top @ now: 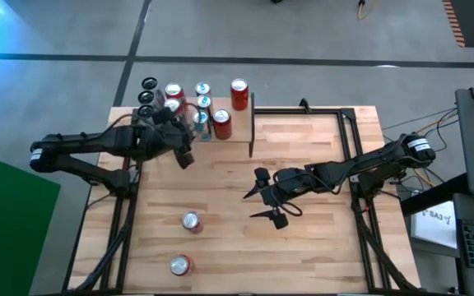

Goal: Place canned beverage on shelf
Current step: Put the blue soda can on the shelf aligned with the other blue soda cans

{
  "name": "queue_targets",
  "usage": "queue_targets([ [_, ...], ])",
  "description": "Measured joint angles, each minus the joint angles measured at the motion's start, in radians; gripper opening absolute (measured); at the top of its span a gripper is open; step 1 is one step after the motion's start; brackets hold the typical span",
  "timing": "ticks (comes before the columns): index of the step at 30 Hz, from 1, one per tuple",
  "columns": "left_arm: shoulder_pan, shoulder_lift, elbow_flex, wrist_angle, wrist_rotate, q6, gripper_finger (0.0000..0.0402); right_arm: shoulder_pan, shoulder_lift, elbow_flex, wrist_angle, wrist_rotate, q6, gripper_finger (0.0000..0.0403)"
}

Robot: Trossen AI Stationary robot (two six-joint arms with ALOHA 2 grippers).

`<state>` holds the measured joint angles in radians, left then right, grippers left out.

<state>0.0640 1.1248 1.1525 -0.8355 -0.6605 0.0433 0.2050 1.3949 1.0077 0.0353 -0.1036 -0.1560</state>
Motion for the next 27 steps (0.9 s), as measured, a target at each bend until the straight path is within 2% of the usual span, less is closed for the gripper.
queue_targets([
  [3, -0.002, -0.001, -0.028, -0.058, 0.0, 0.001, 0.0114, 0.0, 0.0, 0.0, 0.0, 0.0, 0.0, 0.0274],
  [7, 0.005, -0.001, -0.067, 0.018, -0.008, 0.047, 0.0029, 0.0, 0.0, 0.0, 0.0, 0.001, 0.0, 0.0274],
  [9, 0.012, 0.0, -0.079, 0.066, -0.012, 0.07, 0.0008, 0.0, 0.0, 0.0, 0.0, 0.002, -0.001, 0.0274],
  [14, 0.045, 0.0, -0.082, 0.098, -0.045, 0.097, 0.0013, 0.0, 0.0, 0.0, 0.0, 0.003, -0.001, 0.0274],
  [27, 0.092, 0.047, -0.082, 0.166, -0.035, 0.12, 0.0, 0.0, 0.0, 0.0, 0.0, 0.003, -0.036, 0.0274],
])
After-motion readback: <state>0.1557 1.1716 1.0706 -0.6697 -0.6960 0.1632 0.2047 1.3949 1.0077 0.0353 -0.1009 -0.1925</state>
